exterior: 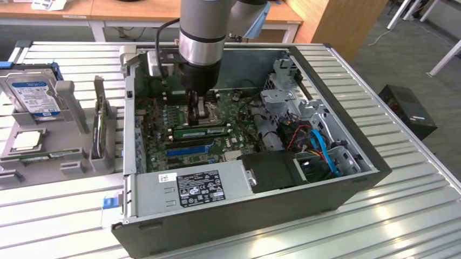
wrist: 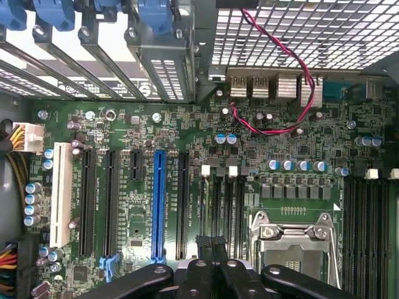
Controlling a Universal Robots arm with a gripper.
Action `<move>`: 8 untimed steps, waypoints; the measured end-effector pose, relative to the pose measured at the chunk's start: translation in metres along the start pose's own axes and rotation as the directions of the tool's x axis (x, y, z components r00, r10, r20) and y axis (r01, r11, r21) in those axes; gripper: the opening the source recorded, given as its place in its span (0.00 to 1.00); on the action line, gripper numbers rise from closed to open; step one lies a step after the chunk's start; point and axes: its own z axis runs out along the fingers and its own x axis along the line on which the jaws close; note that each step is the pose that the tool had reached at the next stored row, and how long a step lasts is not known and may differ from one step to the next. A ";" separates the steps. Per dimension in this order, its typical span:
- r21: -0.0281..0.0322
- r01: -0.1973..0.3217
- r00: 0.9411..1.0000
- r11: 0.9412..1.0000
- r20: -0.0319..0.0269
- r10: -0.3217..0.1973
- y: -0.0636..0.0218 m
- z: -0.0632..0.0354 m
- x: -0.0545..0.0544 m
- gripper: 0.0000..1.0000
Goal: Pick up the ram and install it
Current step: 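Press down the ram until it locks into place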
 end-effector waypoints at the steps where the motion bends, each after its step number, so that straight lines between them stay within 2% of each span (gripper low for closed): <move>1: 0.000 0.000 1.000 1.000 0.000 0.000 0.0000 0.0005 0.000 0.10; 8: 0.000 0.000 1.000 1.000 0.000 0.000 0.0003 0.0011 0.001 0.10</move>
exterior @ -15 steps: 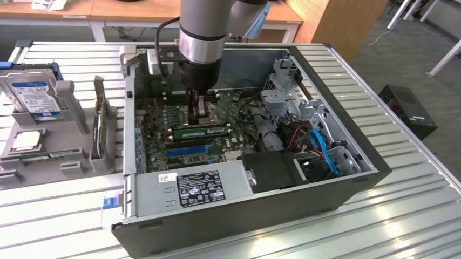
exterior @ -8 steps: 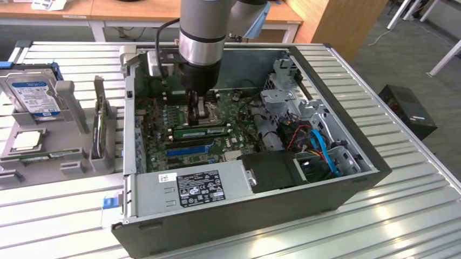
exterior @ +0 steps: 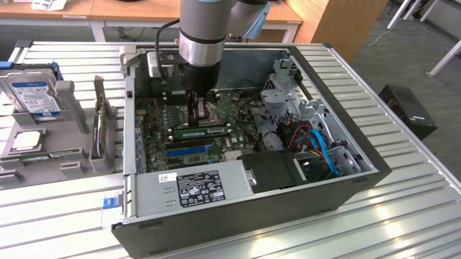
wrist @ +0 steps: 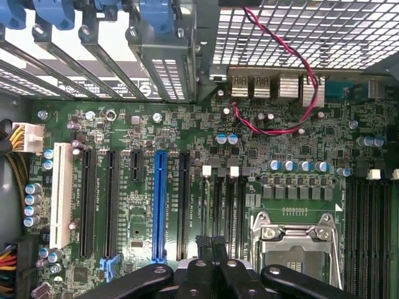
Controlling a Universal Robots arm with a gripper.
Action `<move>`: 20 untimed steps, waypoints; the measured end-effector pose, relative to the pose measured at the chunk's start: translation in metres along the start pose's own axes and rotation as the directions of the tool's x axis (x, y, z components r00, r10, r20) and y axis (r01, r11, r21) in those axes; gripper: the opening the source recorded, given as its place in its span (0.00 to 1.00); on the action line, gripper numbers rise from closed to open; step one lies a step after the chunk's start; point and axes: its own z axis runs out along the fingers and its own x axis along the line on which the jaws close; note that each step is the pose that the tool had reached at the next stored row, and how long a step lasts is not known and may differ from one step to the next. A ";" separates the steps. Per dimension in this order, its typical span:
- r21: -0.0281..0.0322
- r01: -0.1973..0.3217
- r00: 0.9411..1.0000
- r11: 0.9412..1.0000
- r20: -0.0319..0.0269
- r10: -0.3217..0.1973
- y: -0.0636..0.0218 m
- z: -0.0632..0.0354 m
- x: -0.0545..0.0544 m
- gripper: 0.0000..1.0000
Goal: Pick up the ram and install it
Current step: 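Press down the ram until it locks into place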
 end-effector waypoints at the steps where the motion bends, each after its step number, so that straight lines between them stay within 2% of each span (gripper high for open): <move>1: 0.000 0.000 1.000 1.000 0.000 0.000 0.0001 -0.0001 0.000 0.10; 6: 0.000 0.000 1.000 1.000 0.000 0.000 0.0000 -0.0001 0.001 0.10; 20: 0.000 0.000 1.000 1.000 0.000 0.000 0.0006 0.0077 0.000 0.10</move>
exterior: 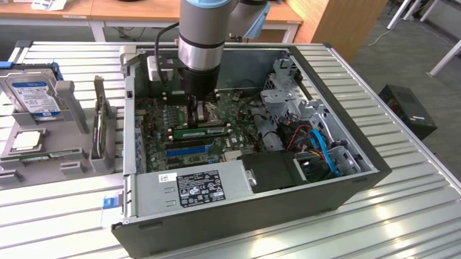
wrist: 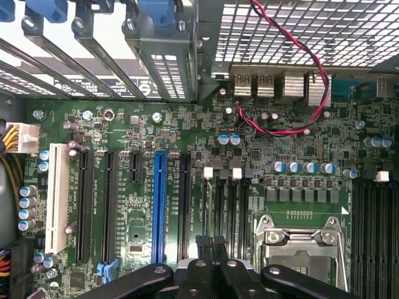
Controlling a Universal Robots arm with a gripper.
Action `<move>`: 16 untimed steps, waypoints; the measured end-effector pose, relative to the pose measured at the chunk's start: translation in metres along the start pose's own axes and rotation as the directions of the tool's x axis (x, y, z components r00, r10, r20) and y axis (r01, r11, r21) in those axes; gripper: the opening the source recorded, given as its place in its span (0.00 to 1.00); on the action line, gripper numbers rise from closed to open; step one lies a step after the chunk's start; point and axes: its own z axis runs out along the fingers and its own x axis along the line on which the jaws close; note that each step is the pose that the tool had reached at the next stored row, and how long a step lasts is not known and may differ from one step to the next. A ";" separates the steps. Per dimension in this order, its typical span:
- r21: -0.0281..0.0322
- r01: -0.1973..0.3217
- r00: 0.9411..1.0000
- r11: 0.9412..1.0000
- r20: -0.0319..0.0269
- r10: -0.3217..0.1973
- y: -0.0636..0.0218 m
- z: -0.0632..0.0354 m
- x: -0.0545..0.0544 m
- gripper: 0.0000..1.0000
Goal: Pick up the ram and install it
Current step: 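Press down the ram until it locks into place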
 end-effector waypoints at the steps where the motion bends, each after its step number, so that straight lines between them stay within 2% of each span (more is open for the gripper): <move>1: 0.000 0.000 1.000 1.000 0.000 0.000 0.0000 0.0000 0.000 0.10; 16: 0.000 0.000 1.000 1.000 0.000 0.000 0.0010 0.0030 0.000 0.10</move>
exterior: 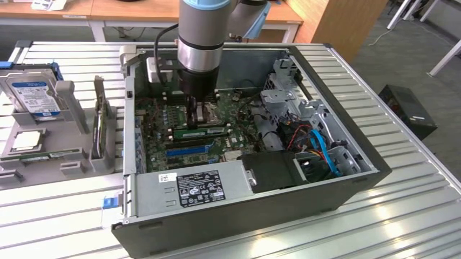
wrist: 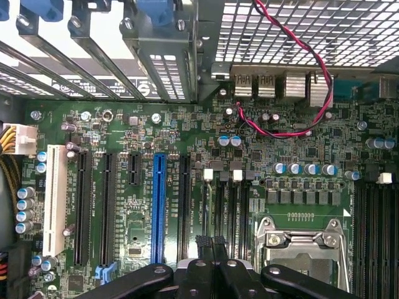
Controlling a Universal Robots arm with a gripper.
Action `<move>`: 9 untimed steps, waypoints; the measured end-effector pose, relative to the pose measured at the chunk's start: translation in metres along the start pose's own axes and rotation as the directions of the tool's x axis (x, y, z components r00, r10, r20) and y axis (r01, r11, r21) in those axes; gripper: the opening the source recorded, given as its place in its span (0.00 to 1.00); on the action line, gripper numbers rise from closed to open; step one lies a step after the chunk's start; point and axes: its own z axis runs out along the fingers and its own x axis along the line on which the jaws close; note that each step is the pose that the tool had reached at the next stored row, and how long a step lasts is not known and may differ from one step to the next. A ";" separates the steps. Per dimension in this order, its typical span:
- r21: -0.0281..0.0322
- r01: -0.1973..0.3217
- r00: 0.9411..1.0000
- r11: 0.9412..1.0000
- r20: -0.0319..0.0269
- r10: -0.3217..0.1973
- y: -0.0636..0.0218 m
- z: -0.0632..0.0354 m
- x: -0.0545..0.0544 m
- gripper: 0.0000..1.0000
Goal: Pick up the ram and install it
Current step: 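Press down the ram until it locks into place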
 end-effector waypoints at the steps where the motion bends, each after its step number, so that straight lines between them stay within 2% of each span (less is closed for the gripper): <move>1: 0.000 0.000 1.000 1.000 0.000 0.000 0.0000 0.0004 0.000 0.10; 9: 0.000 0.000 1.000 1.000 0.000 0.000 0.0000 0.0012 0.000 0.10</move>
